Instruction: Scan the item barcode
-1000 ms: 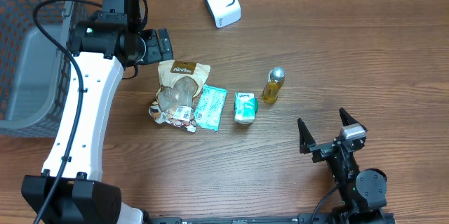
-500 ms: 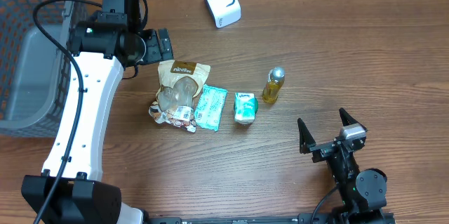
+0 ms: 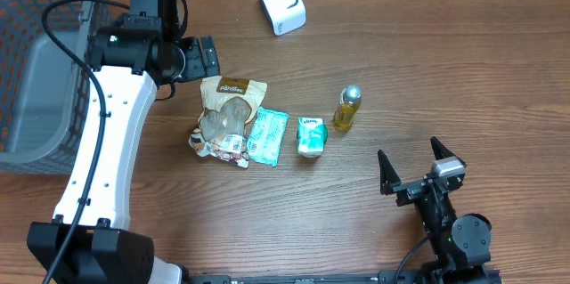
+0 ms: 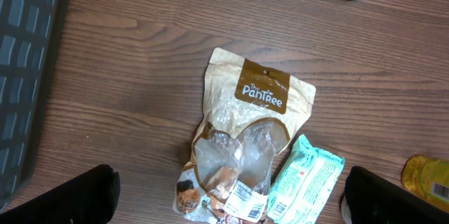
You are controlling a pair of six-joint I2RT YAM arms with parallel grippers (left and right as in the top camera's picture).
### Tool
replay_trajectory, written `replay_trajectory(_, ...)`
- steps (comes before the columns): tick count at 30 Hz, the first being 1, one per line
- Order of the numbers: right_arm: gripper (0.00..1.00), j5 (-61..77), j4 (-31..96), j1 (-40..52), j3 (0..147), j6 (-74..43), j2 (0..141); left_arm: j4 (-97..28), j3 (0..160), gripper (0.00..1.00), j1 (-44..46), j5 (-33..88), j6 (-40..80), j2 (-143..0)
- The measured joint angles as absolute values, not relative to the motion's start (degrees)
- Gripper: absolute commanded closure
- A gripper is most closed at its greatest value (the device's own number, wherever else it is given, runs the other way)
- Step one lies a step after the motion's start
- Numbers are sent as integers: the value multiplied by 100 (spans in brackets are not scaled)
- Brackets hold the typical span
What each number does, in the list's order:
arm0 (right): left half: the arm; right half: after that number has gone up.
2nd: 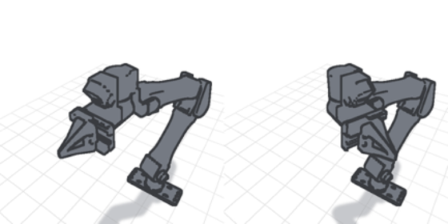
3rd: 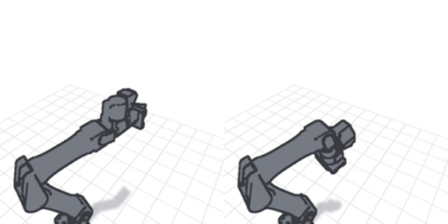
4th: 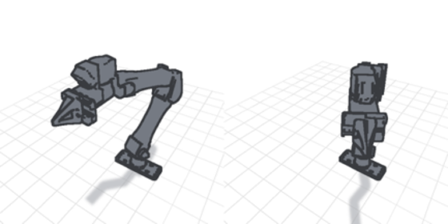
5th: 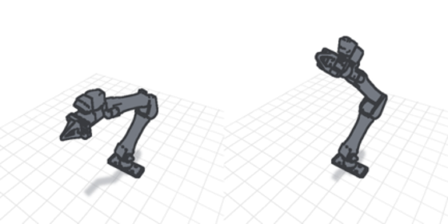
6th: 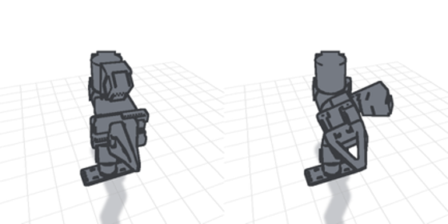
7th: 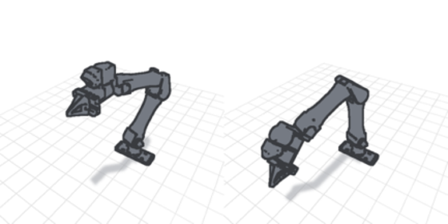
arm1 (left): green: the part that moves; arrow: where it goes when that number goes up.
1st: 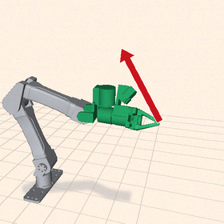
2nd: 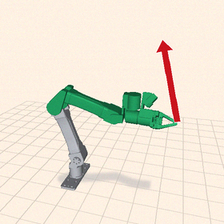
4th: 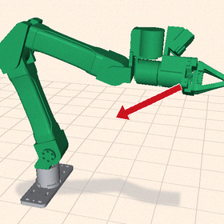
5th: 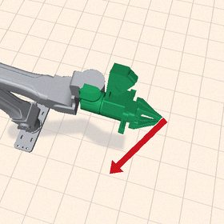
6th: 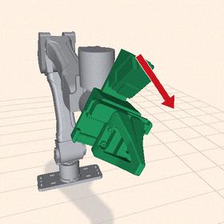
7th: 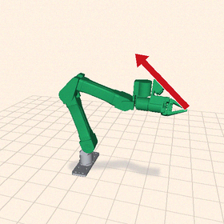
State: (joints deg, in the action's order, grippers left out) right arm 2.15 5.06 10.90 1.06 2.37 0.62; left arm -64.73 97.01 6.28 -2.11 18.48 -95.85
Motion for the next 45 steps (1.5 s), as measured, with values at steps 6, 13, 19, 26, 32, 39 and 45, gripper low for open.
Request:
replay_trajectory(6, 0, 217, 506, 1090, 106, 239, 62, -6471, 9701, 0, 628, -211, 1848, -9583)
replay_trajectory(13, 0, 217, 508, 1092, 106, 235, 62, -6471, 9701, 0, 628, -211, 1848, -9585)
replay_trajectory(19, 0, 217, 508, 1092, 106, 239, 62, -6473, 9701, 0, 628, -211, 1848, -9583)
replay_trajectory(26, 0, 215, 504, 1090, 106, 239, 62, -6471, 9701, 0, 628, -211, 1848, -9583)
replay_trajectory(32, 0, 211, 478, 1092, 106, 239, 62, -6471, 9701, 0, 628, -211, 1848, -9583)
replay_trajectory(39, 0, 193, 255, 1090, 106, 237, 62, -6473, 9701, 0, 628, -211, 1848, -9583)
replay_trajectory(45, 0, 423, 690, 1092, 283, 102, 64, -6473, 9701, 0, 628, -211, 1848, -9583)
